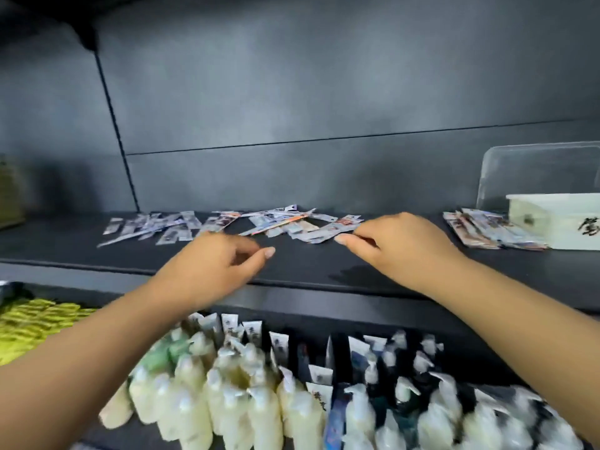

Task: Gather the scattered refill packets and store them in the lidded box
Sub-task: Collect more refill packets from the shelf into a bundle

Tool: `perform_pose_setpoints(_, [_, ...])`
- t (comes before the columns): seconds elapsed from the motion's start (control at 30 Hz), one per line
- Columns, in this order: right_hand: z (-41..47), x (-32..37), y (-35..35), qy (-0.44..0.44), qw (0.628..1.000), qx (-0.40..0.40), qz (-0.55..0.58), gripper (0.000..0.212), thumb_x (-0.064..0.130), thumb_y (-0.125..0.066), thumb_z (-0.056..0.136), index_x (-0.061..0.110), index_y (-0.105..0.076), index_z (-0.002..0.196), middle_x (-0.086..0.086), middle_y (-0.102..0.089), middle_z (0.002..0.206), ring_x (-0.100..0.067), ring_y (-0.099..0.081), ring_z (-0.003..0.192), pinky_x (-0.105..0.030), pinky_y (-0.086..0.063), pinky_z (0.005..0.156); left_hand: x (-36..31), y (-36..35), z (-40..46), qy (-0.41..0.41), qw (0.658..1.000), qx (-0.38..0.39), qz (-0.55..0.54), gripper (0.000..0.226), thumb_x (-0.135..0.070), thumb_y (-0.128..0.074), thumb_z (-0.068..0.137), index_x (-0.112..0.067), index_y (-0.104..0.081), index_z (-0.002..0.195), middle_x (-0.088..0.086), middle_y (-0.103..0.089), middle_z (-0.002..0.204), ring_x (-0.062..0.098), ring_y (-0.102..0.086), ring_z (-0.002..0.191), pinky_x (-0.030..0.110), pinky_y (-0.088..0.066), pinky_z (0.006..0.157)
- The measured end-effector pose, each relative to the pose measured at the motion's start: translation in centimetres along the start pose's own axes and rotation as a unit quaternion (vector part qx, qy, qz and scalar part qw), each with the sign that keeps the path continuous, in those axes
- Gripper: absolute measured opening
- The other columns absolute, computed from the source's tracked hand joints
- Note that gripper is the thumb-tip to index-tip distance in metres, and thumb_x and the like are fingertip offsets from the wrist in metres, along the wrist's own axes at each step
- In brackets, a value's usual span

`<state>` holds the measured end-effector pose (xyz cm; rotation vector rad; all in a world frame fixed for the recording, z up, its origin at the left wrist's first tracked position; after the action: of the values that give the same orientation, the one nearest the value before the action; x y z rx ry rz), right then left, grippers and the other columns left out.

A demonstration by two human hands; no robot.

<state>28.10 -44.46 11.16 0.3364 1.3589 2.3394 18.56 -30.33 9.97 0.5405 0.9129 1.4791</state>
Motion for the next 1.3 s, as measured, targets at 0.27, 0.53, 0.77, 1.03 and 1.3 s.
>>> perform_pose_setpoints(0.27, [3.9,12.2,-4.0,-0.023,0.996,0.006,0.087,0.058,0.057,-0.029,0.088,0.012,-0.061,0.068,-0.004,-0.062,0.07,-0.024,-0.055,0.077,-0.034,-0.046,0.068,14.7,7.4,-7.4,0.094,0.993,0.003,-0.076,0.038,-0.05,-0.047,0.082,-0.028,-0.061,0.054,-0.024,-0.066,0.061,0.001,-0.06,0.066,0.011,-0.041,0.065])
perform_pose_setpoints(0.53, [11.0,16.7,-7.9,-0.034,0.991,0.015,0.127,0.072,0.066,-0.028,0.08,0.006,-0.067,0.087,-0.012,-0.071,0.089,-0.025,-0.062,0.087,-0.041,-0.049,0.083,22.3,8.4,-7.5,0.099,0.988,-0.007,-0.123,0.047,-0.061,-0.038,0.071,-0.025,-0.066,0.061,-0.025,-0.067,0.069,0.01,-0.059,0.062,0.013,-0.041,0.061])
perform_pose_setpoints(0.77, [19.1,20.7,-11.6,-0.007,0.995,0.021,0.094,0.065,0.06,-0.036,0.083,0.003,-0.064,0.086,-0.016,-0.065,0.082,-0.027,-0.055,0.075,-0.034,-0.045,0.069,30.3,6.5,-3.6,0.071,0.995,0.028,-0.06,0.029,-0.036,-0.062,0.081,-0.029,-0.063,0.054,-0.01,-0.067,0.055,0.005,-0.056,0.057,0.014,-0.041,0.057])
perform_pose_setpoints(1.03, [29.4,22.5,-15.2,-0.065,0.97,0.081,0.222,0.034,0.047,-0.055,0.082,0.02,-0.068,0.066,0.019,-0.064,0.052,0.005,-0.058,0.054,-0.007,-0.043,0.053,42.0,7.4,1.7,0.073,0.996,0.03,-0.038,0.03,-0.046,-0.061,0.079,-0.032,-0.062,0.052,0.005,-0.071,0.067,0.024,-0.065,0.07,0.031,-0.047,0.069])
perform_pose_setpoints(1.3, [33.0,24.6,-20.8,-0.154,0.971,0.173,0.063,0.062,0.064,-0.048,0.076,0.004,-0.054,0.063,-0.013,-0.053,0.06,-0.016,-0.04,0.054,-0.029,-0.031,0.056,49.0,6.4,5.4,0.015,0.997,0.077,-0.027,0.027,-0.038,-0.058,0.084,-0.017,-0.07,0.071,-0.001,-0.071,0.072,0.01,-0.059,0.069,0.019,-0.041,0.066])
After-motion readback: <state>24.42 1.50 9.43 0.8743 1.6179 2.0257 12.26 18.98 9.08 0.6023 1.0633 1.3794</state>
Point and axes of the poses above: each hand's wrist, its own z-axis towards the middle knuckle, its own y-axis out of the back of the hand, x = y × z, the point moved 10 cm from there along z, towards the middle knuckle
